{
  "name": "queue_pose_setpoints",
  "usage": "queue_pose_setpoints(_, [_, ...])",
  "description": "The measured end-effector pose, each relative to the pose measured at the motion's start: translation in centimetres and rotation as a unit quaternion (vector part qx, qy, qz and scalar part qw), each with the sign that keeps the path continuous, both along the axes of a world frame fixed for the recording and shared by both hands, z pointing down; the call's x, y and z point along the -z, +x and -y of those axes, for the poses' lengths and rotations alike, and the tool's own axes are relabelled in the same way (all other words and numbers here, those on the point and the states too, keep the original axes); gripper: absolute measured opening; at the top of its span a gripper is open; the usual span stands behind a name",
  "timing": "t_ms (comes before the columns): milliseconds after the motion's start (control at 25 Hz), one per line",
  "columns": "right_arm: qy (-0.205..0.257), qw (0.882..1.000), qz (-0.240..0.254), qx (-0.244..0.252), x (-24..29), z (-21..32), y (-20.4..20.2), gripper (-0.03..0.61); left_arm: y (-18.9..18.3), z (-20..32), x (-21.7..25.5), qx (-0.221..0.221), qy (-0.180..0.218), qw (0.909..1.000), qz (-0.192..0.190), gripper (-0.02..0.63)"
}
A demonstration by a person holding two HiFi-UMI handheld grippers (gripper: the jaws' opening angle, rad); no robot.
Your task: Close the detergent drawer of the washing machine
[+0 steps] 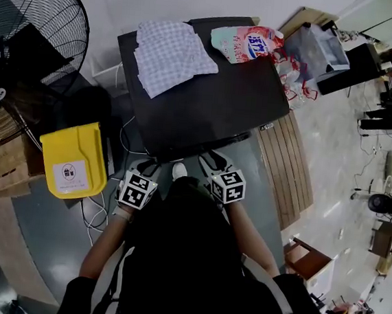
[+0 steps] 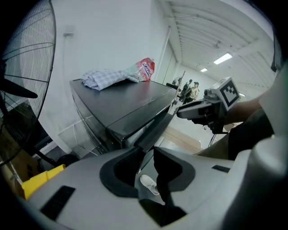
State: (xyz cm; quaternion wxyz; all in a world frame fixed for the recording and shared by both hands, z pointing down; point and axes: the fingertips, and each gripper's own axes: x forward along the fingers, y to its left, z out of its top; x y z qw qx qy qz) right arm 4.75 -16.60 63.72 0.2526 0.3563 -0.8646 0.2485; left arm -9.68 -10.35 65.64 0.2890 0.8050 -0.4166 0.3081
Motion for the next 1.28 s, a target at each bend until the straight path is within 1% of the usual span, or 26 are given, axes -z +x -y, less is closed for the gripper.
queue_pose_setpoints(120, [-0.005,1.000,0.006,-0.018,-0.2,-0.1,0.1,0.160,-0.3,-0.1,-0.1,0.025,0.003,0.9997,-0.003,0.104])
queue_pose_setpoints(200, [-0.005,0.999,0.012,-0.031,-0.1,-0.3,0.0,0.160,-0.7,-0.4,-0.3,0.046,-0.002,0.9989,-0.007,0.104])
queue_pose_setpoints(280, [-0.003,0.999,0.016,-0.038,0.0,-0.5,-0.4,0.197,-1.2,-0.9,-0.8,0.061,-0.013,0.9980,-0.009,0.104])
queue_pose_setpoints(400, [0.000,0.999,0.007,-0.044,0.1,-1.0,-0.6,0.225,-0.9,-1.9,-1.4,0.060,-0.025,0.9979,-0.008,0.104])
queue_pose_setpoints(480, [-0.002,0.999,0.001,-0.046,0.0,-1.4,-0.6,0.227,-0.1,-2.4,-1.6,0.049,-0.030,0.9983,-0.010,0.103])
queue_pose_setpoints(560, [-0.006,0.999,-0.004,-0.037,-0.2,-2.2,-0.7,0.220,0.8,-2.6,-1.7,0.036,-0.030,0.9988,-0.012,0.103])
queue_pose_setpoints(600, [-0.006,1.000,-0.005,-0.030,-0.3,-2.6,-0.8,0.214,1.3,-2.7,-1.8,0.030,-0.029,0.9991,-0.012,0.103])
queue_pose_setpoints(720, [-0.004,1.000,-0.011,-0.003,-0.6,-3.1,-1.5,0.150,2.1,-2.3,-1.9,0.019,-0.022,0.9995,-0.012,0.092])
queue_pose_setpoints(800, [-0.008,0.999,-0.025,0.017,-1.1,-3.2,-2.0,0.111,2.3,-2.0,-2.3,0.014,-0.020,0.9997,-0.009,0.073])
queue_pose_setpoints(840, [-0.011,0.999,-0.036,0.027,-1.6,-3.4,-2.1,0.097,2.5,-1.9,-2.4,0.012,-0.020,0.9997,-0.009,0.051])
queue_pose_setpoints(920, [-0.013,0.997,-0.056,0.042,-2.3,-3.6,-2.2,0.061,3.1,-1.6,-2.3,0.007,-0.019,0.9997,-0.014,0.026])
queue_pose_setpoints(1000, [-0.007,0.996,-0.070,0.055,-2.5,-3.4,-2.4,0.049,3.7,-1.4,-2.3,0.002,-0.020,0.9996,-0.020,0.013])
queue_pose_setpoints(1280, [0.004,0.990,-0.096,0.106,-2.8,-2.8,-3.7,0.025,4.0,-1.0,-2.9,-0.005,-0.033,0.9992,-0.022,0.011])
